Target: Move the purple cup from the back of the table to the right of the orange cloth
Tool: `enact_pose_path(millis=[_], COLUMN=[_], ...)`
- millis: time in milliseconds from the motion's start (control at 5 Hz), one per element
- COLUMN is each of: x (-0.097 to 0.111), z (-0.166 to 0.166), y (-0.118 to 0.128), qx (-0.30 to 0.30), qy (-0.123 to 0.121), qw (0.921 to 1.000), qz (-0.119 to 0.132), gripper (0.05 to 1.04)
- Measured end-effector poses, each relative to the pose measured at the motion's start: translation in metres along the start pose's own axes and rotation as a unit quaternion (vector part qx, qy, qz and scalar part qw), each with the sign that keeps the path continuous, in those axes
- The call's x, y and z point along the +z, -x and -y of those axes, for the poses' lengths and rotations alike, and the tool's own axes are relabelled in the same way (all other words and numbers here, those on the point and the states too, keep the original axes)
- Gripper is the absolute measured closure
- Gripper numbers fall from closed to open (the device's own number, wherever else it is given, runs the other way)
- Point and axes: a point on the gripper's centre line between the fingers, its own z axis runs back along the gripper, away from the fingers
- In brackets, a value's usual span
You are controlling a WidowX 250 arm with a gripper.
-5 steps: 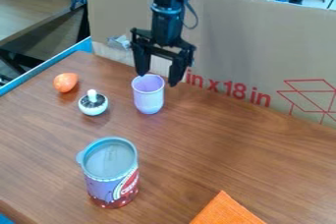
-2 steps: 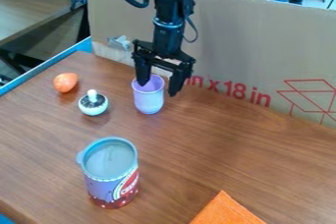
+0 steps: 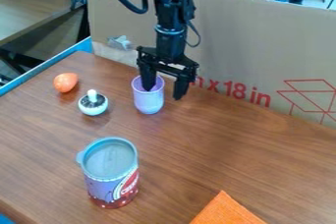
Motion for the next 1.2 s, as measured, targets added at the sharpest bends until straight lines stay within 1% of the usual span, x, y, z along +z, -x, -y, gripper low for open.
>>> enact_pose_path(millis=[200, 400, 600, 800, 1000, 1200], x=[-0.009, -0.009, -0.013, -0.010, 0.019, 0.042], z=[0.000, 0.001, 0.000, 0.001, 0.016, 0.069], y=[-0.001, -0.001, 0.005, 0.011, 0.016, 0.022], qx=[-0.001, 0.002, 0.005, 0.001, -0.019, -0.085], qy=[-0.001, -0.001, -0.003, -0.004, 0.006, 0.002], qw=[1.0000, 1.0000, 0.9998, 0.9996, 0.9997, 0.9963], qz=[-0.005, -0.005, -0.018, -0.028, -0.017, -0.014], gripper=[0.133, 0.415, 0.713, 0.916, 0.985, 0.986])
